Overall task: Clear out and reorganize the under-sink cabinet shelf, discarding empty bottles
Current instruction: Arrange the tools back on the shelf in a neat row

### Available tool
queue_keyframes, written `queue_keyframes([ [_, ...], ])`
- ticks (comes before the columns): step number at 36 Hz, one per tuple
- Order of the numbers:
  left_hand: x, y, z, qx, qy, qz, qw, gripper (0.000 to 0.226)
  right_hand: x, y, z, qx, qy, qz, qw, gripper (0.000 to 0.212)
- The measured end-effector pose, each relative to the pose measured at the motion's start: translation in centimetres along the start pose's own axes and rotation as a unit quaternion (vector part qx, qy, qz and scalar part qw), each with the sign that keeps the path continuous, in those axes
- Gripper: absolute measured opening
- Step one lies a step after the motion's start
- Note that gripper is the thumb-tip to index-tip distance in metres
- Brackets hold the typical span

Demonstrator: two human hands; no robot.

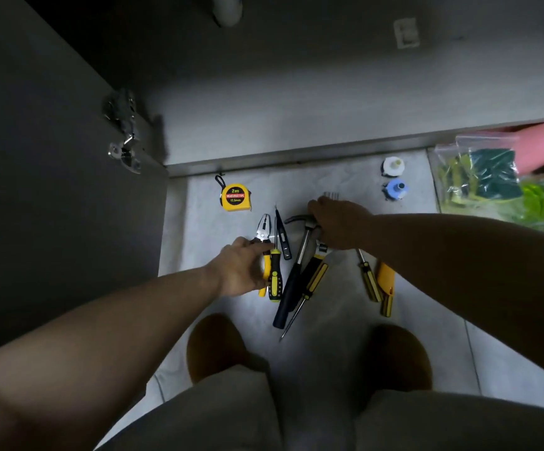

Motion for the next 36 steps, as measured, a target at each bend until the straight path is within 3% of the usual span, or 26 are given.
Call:
queue_keyframes([
  [8,0.8,-0.5,-0.6,-0.082,0.020,-0.035,0.996,0.073,0.5,-0.9,0.2,-0.040,0.091,-0.015,0.995,0.032],
  [16,1.5,-1.1,-1.4,-0.085,0.067,-0.028,0.994,0.065,1.4,0.4,1.4,-0.089,0.187,0.119,0.971,0.037],
  [19,0.7,-0.9,-1.7,-0.077,0.114,-0.017,0.990,0.077,1.6,0.9,2.4,-0.105,0.200,0.152,0.962,0.035],
  [21,0.1,-0.7,-1.7,-0.080,0.126,-0.017,0.989,0.083,1.6,0.9,3.3,-0.115,0.182,0.145,0.966,0.032],
  [25,-1.1,-0.8,-1.0,-0.118,0.108,-0.024,0.987,0.054,2.6,0.5,5.6,-0.150,0.093,0.125,0.976,0.029],
  [30,0.9,-0.4,-0.5,-0.168,0.280,0.028,0.945,0.029,4.3,-0.4,6.9,-0.200,0.031,0.095,0.975,0.026],
  [36,4.7,0.3,0.8,-0.275,0.178,0.097,0.940,0.038,5.9,-0.7,6.0,-0.201,-0.050,0.112,0.972,0.035],
])
Point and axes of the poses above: each hand's wrist, its own y-axis away from the middle knuckle, its own z-axis out of the back of the hand, x = y × z, the point moved 7 cm from there along -y, towards the middle knuckle, and after that the axes turned 2 degrees about -y, right-handed, at the moved point
